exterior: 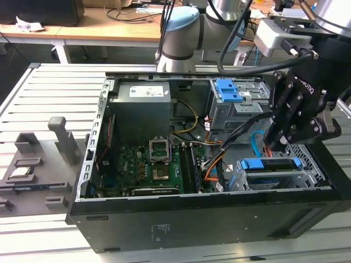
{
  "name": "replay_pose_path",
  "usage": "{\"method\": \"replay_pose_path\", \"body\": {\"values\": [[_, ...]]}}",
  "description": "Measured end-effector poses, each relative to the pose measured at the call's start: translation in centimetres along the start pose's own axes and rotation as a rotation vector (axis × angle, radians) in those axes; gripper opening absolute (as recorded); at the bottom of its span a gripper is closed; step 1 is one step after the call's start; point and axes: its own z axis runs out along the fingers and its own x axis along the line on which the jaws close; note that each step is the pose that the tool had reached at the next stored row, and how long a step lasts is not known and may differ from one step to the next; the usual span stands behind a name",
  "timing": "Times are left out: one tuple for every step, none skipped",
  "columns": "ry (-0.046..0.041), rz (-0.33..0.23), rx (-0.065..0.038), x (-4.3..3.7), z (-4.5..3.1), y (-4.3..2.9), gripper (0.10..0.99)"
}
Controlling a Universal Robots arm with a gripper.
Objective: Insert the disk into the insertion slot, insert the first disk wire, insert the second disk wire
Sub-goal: 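Insert the disk into the insertion slot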
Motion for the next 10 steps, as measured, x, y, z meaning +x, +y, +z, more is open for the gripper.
{"method": "replay_pose_path", "body": {"values": [[0.0, 0.0, 0.0, 0.0, 0.0, 0.0, 0.298], [0.0, 0.0, 0.0, 0.0, 0.01, 0.0, 0.239], [0.0, 0.0, 0.0, 0.0, 0.01, 0.0, 0.18], [-0.0001, 0.0, 0.0, 0.0, 0.01, 0.0, 0.106], [0.0, 0.0, 0.0, 0.0, 0.01, 0.0, 0.106], [-0.0001, 0.0, 0.0, 0.0, 0.02, 0.0, 0.106], [0.0, 0.0, 0.0, 0.0, 0.02, 0.0, 0.106], [-0.0001, 0.0, 0.0, 0.0, 0.02, 0.0, 0.106], [-0.0001, 0.0, 0.0, 0.0, 0.02, 0.0, 0.106], [0.0, 0.0, 0.0, 0.0, 0.03, 0.0, 0.106]]}}
